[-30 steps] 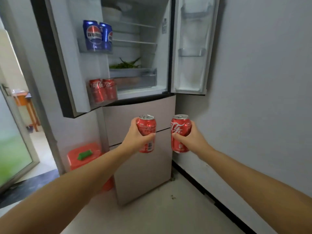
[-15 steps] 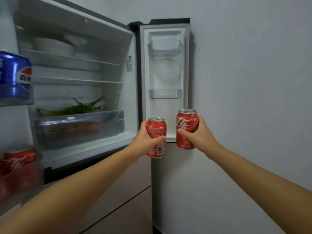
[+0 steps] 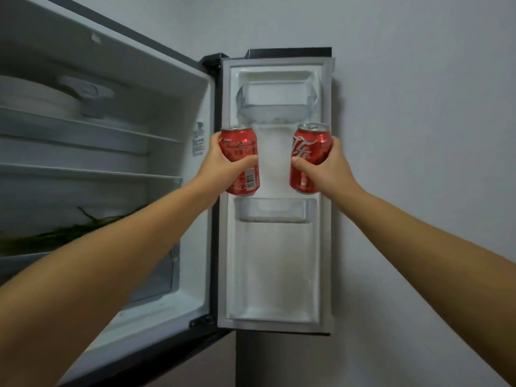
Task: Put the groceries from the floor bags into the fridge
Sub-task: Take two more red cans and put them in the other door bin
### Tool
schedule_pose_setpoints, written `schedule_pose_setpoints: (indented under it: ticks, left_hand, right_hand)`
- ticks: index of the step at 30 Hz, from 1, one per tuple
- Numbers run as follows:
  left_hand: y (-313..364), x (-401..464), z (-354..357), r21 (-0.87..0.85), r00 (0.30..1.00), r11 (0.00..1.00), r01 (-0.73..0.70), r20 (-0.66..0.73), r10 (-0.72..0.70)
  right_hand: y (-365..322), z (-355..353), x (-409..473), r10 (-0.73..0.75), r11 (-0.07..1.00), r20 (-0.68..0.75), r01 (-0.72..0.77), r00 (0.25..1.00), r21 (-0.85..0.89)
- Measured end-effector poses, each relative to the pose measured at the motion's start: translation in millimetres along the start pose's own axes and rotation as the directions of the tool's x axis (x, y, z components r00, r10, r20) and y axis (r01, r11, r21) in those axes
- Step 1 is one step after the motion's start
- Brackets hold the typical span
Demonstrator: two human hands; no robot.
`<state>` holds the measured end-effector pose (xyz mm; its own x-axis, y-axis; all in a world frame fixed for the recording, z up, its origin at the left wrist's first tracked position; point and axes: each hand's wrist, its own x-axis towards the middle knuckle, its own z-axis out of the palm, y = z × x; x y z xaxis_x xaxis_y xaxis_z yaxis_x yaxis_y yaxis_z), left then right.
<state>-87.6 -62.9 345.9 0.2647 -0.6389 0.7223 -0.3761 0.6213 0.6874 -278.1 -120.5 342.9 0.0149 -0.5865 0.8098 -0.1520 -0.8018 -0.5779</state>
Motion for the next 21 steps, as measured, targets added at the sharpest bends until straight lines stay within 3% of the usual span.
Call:
schedule_pose_setpoints:
  ticks: [5, 14, 21]
  left_hand:
    - [-37, 51, 31, 0.033, 1.000, 0.999, 0.005, 0.017, -0.006]
    - [-88, 56, 44, 0.098, 0.988, 0.991, 0.094, 0.111, -0.105]
    - [-92, 45, 42, 0.081, 0.997, 0.994, 0.071, 0.034, -0.074]
  right_hand:
    - [40, 32, 38, 0.019, 0.996, 0.001, -0.019, 1.000, -0.089]
    - [77, 50, 31, 0.118, 0.980, 0.024, -0.112, 0.993, -0.165]
    - [85, 55, 19, 0.091, 0.965, 0.054, -0.074, 0.994, -0.252]
